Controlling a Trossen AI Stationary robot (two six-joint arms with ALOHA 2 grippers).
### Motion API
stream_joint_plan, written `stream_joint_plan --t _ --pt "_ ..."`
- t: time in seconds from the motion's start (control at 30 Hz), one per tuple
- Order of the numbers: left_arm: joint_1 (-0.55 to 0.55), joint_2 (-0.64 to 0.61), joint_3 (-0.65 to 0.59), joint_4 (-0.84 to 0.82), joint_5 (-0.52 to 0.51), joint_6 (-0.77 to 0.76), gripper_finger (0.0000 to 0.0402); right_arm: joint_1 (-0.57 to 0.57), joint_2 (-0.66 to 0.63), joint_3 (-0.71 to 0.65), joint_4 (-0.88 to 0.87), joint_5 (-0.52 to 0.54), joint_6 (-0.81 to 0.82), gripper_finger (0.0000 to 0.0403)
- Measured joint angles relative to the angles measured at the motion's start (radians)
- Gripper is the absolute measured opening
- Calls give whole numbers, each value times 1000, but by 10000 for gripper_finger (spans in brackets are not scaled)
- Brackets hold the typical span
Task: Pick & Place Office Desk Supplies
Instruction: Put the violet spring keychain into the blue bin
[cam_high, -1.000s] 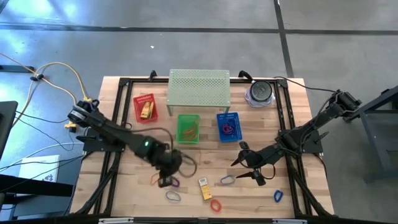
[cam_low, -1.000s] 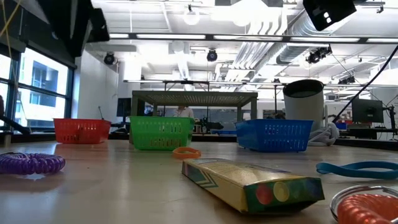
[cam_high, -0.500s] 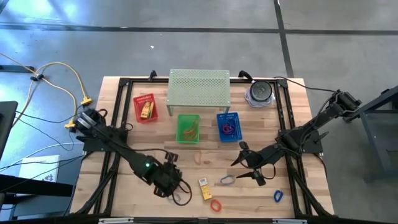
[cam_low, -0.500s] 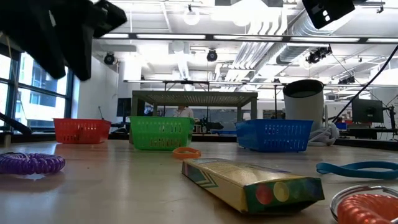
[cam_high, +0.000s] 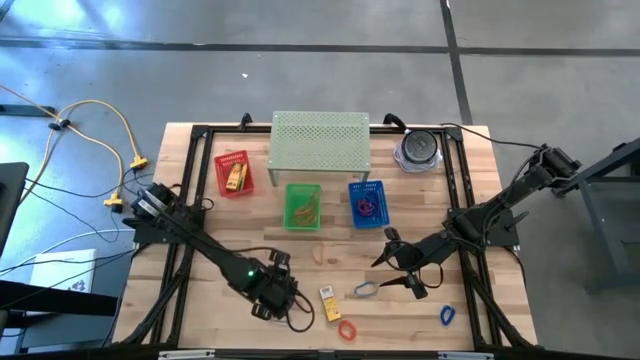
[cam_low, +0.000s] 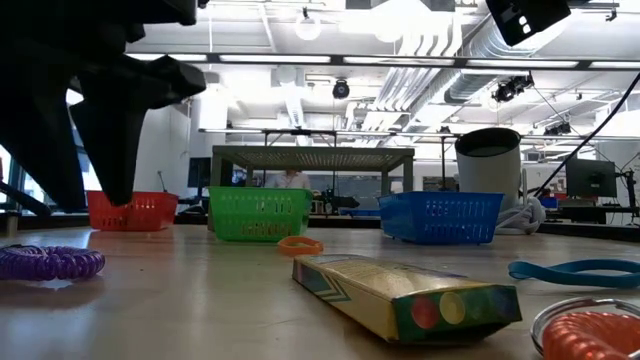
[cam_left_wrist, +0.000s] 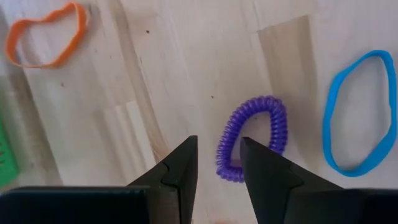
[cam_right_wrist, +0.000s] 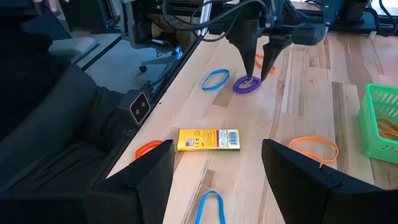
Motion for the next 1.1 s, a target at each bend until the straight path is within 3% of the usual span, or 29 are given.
stream_joint_plan --t 1.1 --pt "102 125 -38 -8 220 -4 100 0 0 0 1 0 0 231"
